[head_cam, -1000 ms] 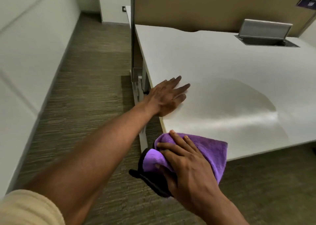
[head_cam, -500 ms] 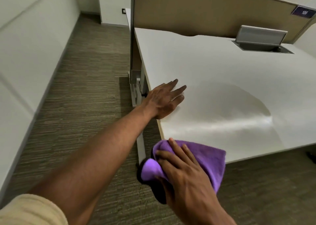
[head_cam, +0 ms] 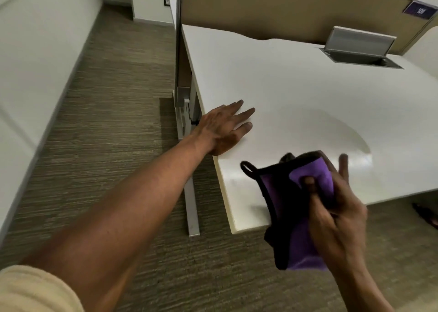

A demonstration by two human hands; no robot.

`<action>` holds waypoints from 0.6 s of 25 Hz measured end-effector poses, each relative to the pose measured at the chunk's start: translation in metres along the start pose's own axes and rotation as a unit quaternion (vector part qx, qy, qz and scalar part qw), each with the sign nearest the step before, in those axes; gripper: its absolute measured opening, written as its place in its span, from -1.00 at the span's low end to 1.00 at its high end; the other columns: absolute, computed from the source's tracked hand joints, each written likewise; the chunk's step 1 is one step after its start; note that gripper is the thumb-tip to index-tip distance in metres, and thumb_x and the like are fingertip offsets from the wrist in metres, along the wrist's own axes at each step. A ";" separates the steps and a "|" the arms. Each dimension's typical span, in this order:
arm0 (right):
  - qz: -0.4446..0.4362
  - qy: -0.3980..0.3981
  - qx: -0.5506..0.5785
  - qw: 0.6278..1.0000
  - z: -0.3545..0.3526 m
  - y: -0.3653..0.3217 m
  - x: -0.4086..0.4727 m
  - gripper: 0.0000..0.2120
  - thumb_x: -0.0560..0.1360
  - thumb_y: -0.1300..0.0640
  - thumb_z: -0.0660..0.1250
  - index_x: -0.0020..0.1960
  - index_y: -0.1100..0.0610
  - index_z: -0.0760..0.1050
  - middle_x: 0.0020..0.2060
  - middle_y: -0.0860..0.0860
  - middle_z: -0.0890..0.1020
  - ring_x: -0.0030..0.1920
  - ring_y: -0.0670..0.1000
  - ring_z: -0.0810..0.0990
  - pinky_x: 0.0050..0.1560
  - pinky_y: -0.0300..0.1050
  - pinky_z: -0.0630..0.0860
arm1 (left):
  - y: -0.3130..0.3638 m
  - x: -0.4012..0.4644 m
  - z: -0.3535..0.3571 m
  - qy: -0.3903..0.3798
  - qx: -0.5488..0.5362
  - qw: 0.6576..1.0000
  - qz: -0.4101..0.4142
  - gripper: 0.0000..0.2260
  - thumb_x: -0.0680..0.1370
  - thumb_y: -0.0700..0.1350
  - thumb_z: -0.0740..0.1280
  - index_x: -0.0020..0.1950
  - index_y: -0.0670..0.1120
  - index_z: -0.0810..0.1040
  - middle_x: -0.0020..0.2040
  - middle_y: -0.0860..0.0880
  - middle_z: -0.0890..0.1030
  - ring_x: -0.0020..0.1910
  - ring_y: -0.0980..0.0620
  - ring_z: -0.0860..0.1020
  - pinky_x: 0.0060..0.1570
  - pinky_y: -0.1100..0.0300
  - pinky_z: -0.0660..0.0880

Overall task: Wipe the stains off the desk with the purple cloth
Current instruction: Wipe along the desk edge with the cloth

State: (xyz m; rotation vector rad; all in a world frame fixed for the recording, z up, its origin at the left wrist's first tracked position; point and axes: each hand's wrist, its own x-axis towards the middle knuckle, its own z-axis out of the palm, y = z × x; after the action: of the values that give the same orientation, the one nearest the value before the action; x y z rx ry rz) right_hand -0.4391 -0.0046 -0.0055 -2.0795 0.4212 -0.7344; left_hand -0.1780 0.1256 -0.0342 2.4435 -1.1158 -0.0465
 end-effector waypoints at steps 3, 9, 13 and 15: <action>0.027 -0.077 0.063 0.995 0.017 -0.007 -0.003 -0.81 0.63 -0.10 0.32 0.20 -0.21 0.63 0.10 -0.20 0.73 0.19 -0.03 0.69 0.08 -0.11 0.66 | -0.003 0.004 0.003 -0.002 0.001 1.000 -0.002 -0.44 0.61 0.30 -0.12 0.61 0.24 0.09 0.66 0.04 0.04 0.63 0.05 0.05 0.60 0.00 -0.01; 0.258 -0.127 0.293 0.912 0.001 -0.011 0.018 -0.68 0.55 -0.17 0.38 0.17 -0.01 0.69 0.11 0.08 0.74 0.18 0.20 0.70 0.21 0.20 0.63 | -0.007 0.010 0.008 -0.003 0.006 1.000 -0.010 -0.35 0.50 0.40 -0.21 0.59 0.31 0.08 0.66 0.09 0.04 0.63 0.10 0.03 0.60 -0.01 0.01; 0.337 -0.141 0.426 0.828 -0.012 -0.006 0.026 -0.43 0.61 -0.30 0.22 0.36 0.09 0.61 0.29 0.14 0.67 0.33 0.21 0.62 0.39 0.20 0.52 | -0.006 0.007 0.007 -0.003 0.007 1.000 -0.011 -0.34 0.50 0.40 -0.18 0.59 0.30 0.10 0.66 0.09 0.06 0.62 0.10 0.04 0.60 0.08 -0.04; 0.257 -0.181 0.243 0.918 0.001 -0.014 0.020 -0.33 0.48 -0.57 0.06 0.34 -0.22 0.59 0.30 -0.12 0.67 0.43 0.01 0.54 0.55 0.08 0.34 | -0.004 0.008 0.005 -0.007 0.009 1.000 -0.010 -0.39 0.55 0.35 -0.11 0.60 0.27 0.13 0.66 0.06 0.07 0.62 0.10 0.05 0.60 0.09 -0.04</action>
State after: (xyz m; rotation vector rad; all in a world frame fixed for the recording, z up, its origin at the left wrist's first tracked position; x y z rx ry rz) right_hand -0.4232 -0.0066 0.0127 -1.4894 0.4891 -0.1094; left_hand -0.1708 0.1197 -0.0393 2.4746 -1.1023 -0.0585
